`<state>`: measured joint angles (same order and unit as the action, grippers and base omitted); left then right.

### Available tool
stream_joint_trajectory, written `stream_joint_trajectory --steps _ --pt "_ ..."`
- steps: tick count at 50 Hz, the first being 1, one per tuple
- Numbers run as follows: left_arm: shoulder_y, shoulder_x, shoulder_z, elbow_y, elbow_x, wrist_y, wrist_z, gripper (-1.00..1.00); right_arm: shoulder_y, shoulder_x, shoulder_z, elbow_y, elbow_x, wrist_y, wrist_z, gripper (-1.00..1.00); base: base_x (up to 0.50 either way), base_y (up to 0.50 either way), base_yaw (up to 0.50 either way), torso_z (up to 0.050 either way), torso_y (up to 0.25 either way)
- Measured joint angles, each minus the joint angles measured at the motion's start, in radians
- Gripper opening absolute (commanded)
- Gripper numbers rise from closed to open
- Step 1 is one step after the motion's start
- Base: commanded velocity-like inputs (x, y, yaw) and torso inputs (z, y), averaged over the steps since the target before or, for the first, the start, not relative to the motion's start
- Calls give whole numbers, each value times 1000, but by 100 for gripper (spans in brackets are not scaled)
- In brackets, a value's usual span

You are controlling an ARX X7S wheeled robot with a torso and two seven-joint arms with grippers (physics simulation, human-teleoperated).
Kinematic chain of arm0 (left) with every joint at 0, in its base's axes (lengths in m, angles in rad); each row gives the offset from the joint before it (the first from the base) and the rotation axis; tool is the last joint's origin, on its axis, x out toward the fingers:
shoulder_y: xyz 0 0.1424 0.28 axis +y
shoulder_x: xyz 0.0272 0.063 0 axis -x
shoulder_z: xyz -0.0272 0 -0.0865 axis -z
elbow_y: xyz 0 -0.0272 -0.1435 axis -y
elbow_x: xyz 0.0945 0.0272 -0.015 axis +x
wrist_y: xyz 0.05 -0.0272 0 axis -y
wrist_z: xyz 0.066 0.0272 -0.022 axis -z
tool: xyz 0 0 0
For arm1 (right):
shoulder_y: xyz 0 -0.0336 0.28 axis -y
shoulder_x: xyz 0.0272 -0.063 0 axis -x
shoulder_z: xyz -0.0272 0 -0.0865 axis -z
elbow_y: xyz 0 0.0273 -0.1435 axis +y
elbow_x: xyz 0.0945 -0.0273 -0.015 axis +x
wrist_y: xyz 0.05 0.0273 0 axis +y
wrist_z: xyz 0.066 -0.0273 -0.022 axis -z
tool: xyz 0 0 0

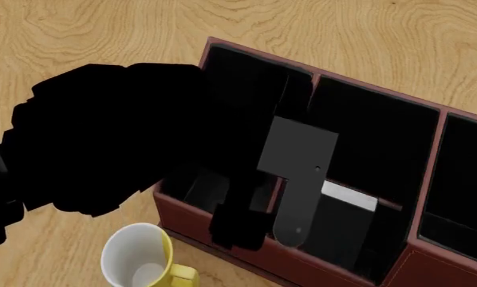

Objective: Pick up the book and place it in the back compartment of the caddy.

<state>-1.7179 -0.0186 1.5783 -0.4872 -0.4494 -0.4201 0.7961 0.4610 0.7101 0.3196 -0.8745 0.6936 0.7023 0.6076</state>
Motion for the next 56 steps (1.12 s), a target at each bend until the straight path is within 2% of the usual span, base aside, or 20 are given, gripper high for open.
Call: stream_joint_trajectory --steps 37,56 --pt "-117 0 -4 35 -109 -17 -29 100 16 17 16 -23 43 21 26 100 0 0 0 0 0" --pt "-187 0 -14 -21 -199 14 -37 100 32 27 19 -39 71 36 44 100 0 0 0 0 0"
